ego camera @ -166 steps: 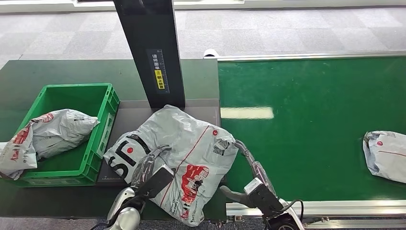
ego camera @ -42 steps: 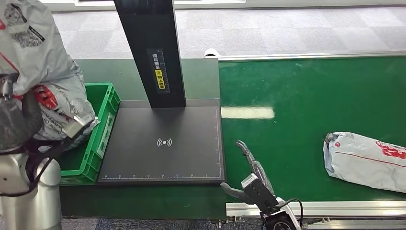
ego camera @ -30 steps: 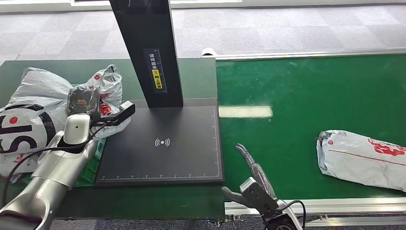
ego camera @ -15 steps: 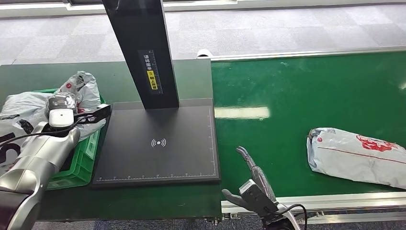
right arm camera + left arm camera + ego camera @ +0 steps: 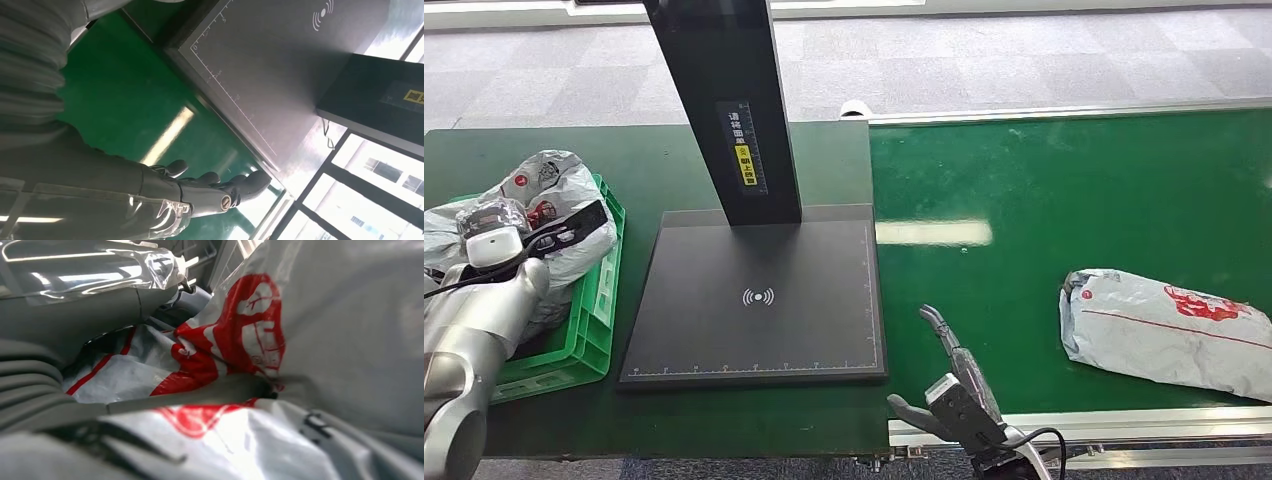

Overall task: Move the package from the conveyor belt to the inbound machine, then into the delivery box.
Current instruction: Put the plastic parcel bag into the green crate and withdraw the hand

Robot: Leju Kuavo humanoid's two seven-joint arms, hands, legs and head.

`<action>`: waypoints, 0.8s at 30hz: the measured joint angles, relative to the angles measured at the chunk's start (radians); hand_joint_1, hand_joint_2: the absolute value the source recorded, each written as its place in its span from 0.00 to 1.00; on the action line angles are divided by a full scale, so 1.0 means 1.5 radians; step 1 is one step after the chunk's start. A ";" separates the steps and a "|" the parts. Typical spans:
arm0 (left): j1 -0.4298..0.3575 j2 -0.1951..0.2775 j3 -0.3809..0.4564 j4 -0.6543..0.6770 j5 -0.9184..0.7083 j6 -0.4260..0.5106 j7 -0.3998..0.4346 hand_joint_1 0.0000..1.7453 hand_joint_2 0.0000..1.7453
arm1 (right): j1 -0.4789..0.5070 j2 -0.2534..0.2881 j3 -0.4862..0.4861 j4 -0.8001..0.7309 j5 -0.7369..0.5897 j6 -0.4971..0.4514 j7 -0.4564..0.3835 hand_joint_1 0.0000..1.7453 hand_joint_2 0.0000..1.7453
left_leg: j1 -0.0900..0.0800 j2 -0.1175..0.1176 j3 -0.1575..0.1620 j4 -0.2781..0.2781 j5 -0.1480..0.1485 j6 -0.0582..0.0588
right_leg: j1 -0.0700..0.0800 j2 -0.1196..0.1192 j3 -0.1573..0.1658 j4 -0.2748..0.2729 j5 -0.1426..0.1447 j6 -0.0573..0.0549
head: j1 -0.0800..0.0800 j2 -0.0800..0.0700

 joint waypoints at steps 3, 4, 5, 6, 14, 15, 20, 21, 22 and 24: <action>0.000 0.001 0.023 0.005 0.008 -0.030 -0.019 0.03 0.00 | -0.002 0.002 0.000 0.002 0.000 0.001 0.000 0.00 1.00 | 0.000 0.000 0.000 0.000 0.000 0.000 | 0.000 0.000 0.000 0.000 0.000 0.000 | 0.000 0.000; -0.001 0.001 0.032 0.007 0.018 -0.049 -0.032 0.00 0.00 | -0.003 0.002 0.001 0.003 0.001 0.002 0.000 0.00 1.00 | 0.000 0.000 0.000 0.000 0.000 0.000 | 0.000 0.000 0.000 0.000 0.000 0.000 | 0.000 0.000; -0.001 0.001 0.041 0.009 0.030 -0.067 -0.043 0.00 0.00 | -0.005 0.003 0.001 0.004 0.002 0.004 0.000 0.00 1.00 | 0.000 0.000 0.000 0.000 0.000 0.000 | 0.000 0.000 0.000 0.000 0.000 0.000 | 0.000 0.000; -0.001 0.001 0.051 0.011 0.040 -0.083 -0.053 0.00 0.00 | -0.006 0.003 0.002 0.006 0.003 0.005 0.000 0.00 1.00 | 0.000 0.000 0.000 0.000 0.000 0.000 | 0.000 0.000 0.000 0.000 0.000 0.000 | 0.000 0.000; -0.016 0.000 0.135 0.031 0.129 -0.245 -0.098 0.00 0.00 | -0.032 0.003 0.012 0.031 0.004 0.007 -0.001 0.00 1.00 | 0.000 -0.001 0.001 0.000 0.000 0.000 | 0.000 -0.001 0.001 0.000 0.000 0.000 | 0.000 0.000; -0.018 0.000 0.144 0.034 0.134 -0.256 -0.101 0.00 0.00 | -0.034 0.003 0.013 0.035 0.004 0.007 -0.001 0.00 1.00 | 0.000 -0.002 0.001 0.000 0.000 0.000 | 0.000 -0.002 0.001 0.000 0.000 0.000 | 0.000 0.000; -0.023 -0.002 0.172 0.042 0.159 -0.318 -0.126 0.00 0.00 | -0.040 0.003 0.016 0.047 0.004 0.007 -0.001 0.00 1.00 | 0.000 -0.003 0.001 0.000 0.000 0.000 | 0.000 -0.003 0.002 0.000 0.000 0.000 | 0.000 0.000; -0.024 -0.003 0.177 0.043 0.165 -0.334 -0.132 0.00 0.00 | -0.040 0.003 0.016 0.049 0.004 0.007 -0.001 0.00 1.00 | 0.000 -0.004 0.001 0.000 0.000 0.000 | 0.000 -0.004 0.002 0.000 0.000 0.000 | 0.000 0.000; -0.024 -0.003 0.181 0.044 0.169 -0.345 -0.137 0.00 0.00 | -0.041 0.003 0.017 0.051 0.004 0.007 -0.001 0.00 1.00 | 0.000 -0.004 0.001 0.000 0.000 0.000 | 0.000 -0.004 0.002 0.000 0.000 0.000 | 0.000 0.000; -0.024 -0.004 0.186 0.045 0.172 -0.353 -0.143 0.00 0.00 | -0.043 0.004 0.018 0.054 0.004 0.007 -0.001 0.00 1.00 | 0.000 -0.005 0.001 0.000 0.000 0.000 | 0.000 -0.005 0.003 0.000 0.000 0.000 | 0.000 0.000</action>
